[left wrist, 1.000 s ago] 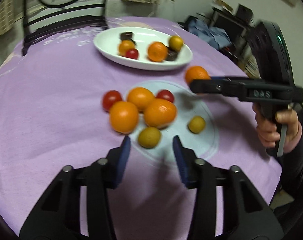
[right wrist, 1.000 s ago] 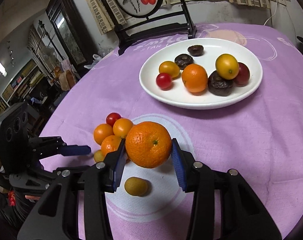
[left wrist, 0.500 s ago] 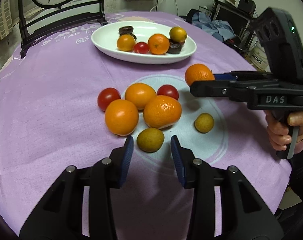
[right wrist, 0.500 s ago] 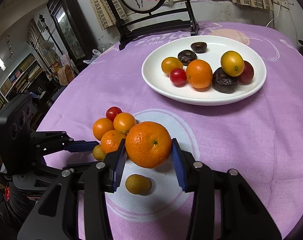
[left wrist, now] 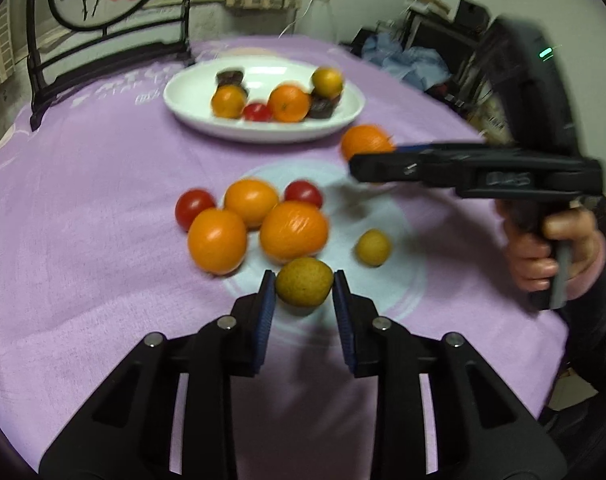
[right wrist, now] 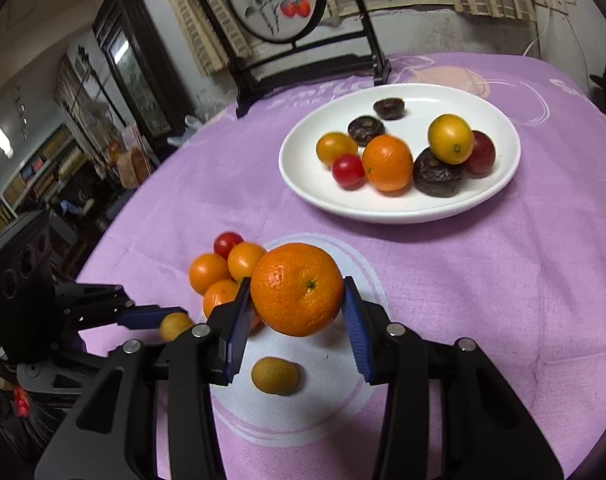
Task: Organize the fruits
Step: 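Carry the mandarin and yellow citrus over the white plate and open both tools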
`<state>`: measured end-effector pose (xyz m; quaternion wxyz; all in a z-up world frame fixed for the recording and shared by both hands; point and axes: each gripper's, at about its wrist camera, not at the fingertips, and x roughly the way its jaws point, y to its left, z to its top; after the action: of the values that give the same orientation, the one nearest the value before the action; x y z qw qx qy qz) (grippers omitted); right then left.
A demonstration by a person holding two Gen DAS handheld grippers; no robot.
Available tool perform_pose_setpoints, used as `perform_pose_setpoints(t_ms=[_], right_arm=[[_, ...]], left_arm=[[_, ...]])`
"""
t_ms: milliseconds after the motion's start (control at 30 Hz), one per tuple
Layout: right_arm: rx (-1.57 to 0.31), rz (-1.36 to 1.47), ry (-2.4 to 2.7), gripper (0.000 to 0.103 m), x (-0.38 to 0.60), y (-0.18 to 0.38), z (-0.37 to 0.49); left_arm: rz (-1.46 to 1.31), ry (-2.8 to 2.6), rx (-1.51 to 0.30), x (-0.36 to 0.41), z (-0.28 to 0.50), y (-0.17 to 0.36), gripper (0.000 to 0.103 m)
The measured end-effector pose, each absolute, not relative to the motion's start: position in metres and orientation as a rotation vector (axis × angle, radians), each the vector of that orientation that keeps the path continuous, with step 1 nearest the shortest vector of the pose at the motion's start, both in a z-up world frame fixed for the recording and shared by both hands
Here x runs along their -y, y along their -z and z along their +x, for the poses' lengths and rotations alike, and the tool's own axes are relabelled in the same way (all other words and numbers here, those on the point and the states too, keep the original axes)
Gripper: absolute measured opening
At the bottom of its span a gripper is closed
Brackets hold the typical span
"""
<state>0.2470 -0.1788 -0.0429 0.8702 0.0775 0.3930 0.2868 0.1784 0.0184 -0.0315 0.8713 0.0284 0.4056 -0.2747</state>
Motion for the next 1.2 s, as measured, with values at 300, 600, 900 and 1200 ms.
perform_pose_setpoints(t_ms=[300, 600, 900, 1200], right_arm=[[-0.583, 0.201, -0.404, 0.044, 0.207, 0.017, 0.282], [-0.564, 0.165, -0.374, 0.045, 0.202, 0.015, 0.338], [-0.618, 0.215, -0.456, 0.064, 0.209, 0.003, 0.318], [-0.790, -0.092, -0.675, 0.064, 0.157, 0.038, 0.241]], left_arm=[[-0.069, 0.463, -0.758, -0.006, 0.251, -0.014, 0.030], [-0.057, 0.315, -0.781, 0.023, 0.343, -0.009, 0.030], [-0.168, 0.215, -0.762, -0.020, 0.333, -0.019, 0.097], [-0.147, 0.069, -0.723, -0.072, 0.264, -0.006, 0.099]])
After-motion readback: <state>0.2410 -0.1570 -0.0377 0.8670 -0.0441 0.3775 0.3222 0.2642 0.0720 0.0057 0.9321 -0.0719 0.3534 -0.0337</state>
